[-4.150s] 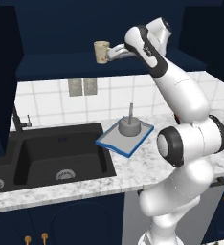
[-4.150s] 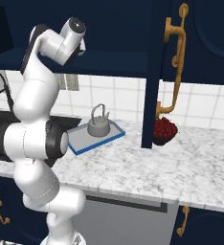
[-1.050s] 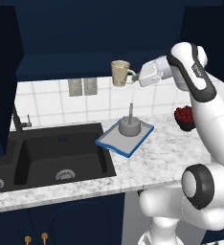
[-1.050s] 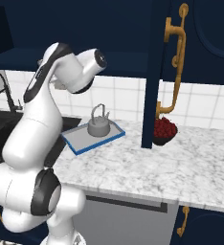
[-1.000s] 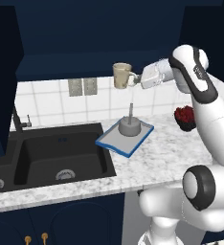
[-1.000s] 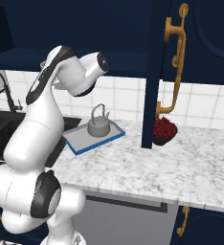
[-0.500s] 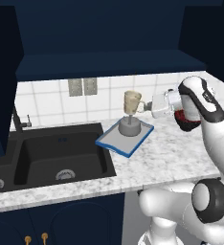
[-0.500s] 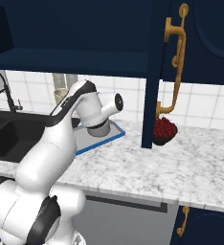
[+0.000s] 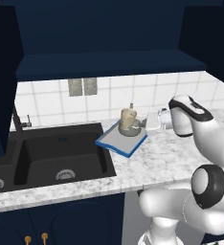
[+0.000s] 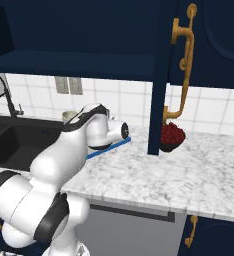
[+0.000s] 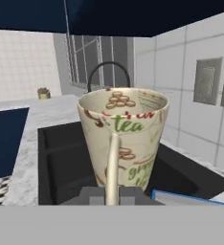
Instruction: Pick the kettle from the counter and place it on the tray. Then pick the mug from the cabinet and place it on the tray. Then close the cabinet doors.
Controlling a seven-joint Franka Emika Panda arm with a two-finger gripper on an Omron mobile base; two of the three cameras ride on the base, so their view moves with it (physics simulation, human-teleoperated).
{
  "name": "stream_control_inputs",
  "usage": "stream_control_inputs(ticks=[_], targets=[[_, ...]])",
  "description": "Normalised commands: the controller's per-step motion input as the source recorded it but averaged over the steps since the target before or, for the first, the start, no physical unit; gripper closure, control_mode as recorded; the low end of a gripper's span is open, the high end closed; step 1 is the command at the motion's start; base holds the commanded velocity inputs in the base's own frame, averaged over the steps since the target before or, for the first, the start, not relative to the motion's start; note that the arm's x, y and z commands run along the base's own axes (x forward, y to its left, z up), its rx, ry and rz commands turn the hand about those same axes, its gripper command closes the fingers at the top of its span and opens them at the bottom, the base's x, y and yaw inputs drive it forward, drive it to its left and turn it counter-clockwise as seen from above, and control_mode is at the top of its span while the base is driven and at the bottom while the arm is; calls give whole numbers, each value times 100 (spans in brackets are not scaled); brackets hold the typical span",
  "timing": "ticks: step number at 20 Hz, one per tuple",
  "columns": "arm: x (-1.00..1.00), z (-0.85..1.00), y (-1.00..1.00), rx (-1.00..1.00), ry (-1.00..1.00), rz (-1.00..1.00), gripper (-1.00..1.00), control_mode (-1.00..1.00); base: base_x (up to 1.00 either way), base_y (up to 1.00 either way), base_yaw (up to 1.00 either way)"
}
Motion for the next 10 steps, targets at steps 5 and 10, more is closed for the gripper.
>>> stream_control_inputs(ticks=[5, 10], targets=[[42, -75, -8, 0, 0, 9, 100, -100, 0, 0, 0], [51, -57, -7, 1, 1, 6, 100, -100, 0, 0, 0]])
